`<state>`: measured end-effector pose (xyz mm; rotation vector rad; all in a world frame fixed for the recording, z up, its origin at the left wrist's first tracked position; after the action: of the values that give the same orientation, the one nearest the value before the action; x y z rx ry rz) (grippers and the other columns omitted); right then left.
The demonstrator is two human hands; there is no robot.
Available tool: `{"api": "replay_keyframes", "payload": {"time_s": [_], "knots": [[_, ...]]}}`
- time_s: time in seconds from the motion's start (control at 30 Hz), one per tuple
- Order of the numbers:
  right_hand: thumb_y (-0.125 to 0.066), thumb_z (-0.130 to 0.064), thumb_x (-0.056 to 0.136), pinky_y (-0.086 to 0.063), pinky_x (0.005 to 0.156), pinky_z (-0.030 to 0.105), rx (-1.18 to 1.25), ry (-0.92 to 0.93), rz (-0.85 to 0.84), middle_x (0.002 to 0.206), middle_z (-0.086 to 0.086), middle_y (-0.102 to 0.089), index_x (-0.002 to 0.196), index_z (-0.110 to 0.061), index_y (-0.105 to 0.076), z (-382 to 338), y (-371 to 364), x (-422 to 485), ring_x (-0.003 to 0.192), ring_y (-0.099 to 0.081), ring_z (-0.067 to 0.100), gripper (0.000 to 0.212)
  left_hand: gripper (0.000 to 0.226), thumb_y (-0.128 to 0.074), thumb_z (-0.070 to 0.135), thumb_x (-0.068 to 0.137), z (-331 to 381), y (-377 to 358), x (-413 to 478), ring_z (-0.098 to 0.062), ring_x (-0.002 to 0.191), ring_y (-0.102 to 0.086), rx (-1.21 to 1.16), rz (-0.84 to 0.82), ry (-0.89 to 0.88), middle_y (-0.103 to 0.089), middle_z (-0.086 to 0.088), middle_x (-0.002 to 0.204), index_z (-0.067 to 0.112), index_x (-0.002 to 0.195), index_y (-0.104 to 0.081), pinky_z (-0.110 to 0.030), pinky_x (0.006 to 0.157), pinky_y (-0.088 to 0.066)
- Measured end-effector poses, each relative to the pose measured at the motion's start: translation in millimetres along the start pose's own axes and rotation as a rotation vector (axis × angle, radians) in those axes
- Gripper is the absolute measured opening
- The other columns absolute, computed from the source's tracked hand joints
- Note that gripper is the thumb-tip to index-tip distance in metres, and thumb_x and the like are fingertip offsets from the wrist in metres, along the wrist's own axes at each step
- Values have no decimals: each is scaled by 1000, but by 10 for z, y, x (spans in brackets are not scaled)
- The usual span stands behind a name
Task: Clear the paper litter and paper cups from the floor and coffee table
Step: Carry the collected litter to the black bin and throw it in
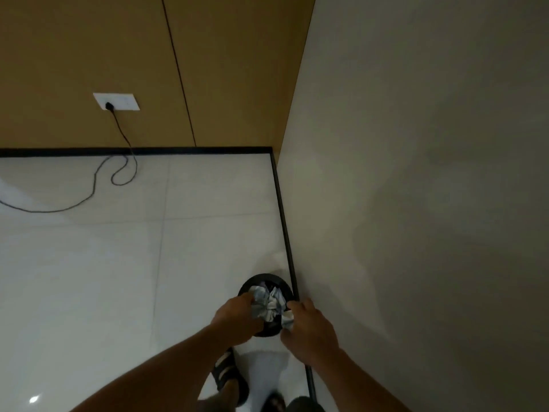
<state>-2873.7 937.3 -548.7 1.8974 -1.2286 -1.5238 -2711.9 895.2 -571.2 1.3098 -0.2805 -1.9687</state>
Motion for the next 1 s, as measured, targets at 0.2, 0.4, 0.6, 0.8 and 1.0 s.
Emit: {"api": "replay_keyframes", "payload": {"time_s": [0.2,0.4,0.6,0.8,1.0], "knots": [[-55,-39,93,-43,94,25,47,-31,-72,140,0,-38,147,-26,-30,431,-808,1218,122,-47,18,61,53,-65,35,80,-300,-507,1364,-19,102,-59,4,-63,20,-61,-2,117,20,129,-48,-25,79,-48],[-59,-37,91,-44,89,26,65,-74,-114,142,1,-36,144,-23,-35,821,-1697,2080,123,-48,22,60,69,-67,37,78,-753,-1202,2356,-27,112,-55,12,-180,53,-53,-9,127,18,138,-38,-35,93,-48],[-59,-40,90,-44,96,30,70,-142,-207,151,3,-25,150,-22,-26,956,-2060,2205,131,-40,25,70,71,-65,40,76,-1153,-1362,2430,-29,119,-45,58,-184,125,-43,-7,133,21,138,-37,-41,96,-47],[-57,-41,90,-41,103,33,25,-95,-180,150,0,-28,149,-24,-27,574,-1381,1918,134,-35,23,69,71,-64,44,77,-975,-671,1887,-26,123,-42,-2,-73,128,-43,-4,137,23,139,-37,-38,95,-45],[-59,-40,91,-38,105,34,1,24,-131,150,0,-30,147,-24,-31,-251,-174,1500,135,-34,23,65,71,-64,45,81,-535,447,945,-24,129,-39,-56,74,120,-39,-2,144,24,142,-35,-36,98,-41]]}}
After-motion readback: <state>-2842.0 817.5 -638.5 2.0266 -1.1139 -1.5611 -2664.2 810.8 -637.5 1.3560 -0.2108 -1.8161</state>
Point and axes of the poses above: each hand's wrist, its own x-axis towards the middle knuckle, its own y-axis out of the back of the hand, z = x × y, the point moved 6 cm from there along x, towards the middle knuckle
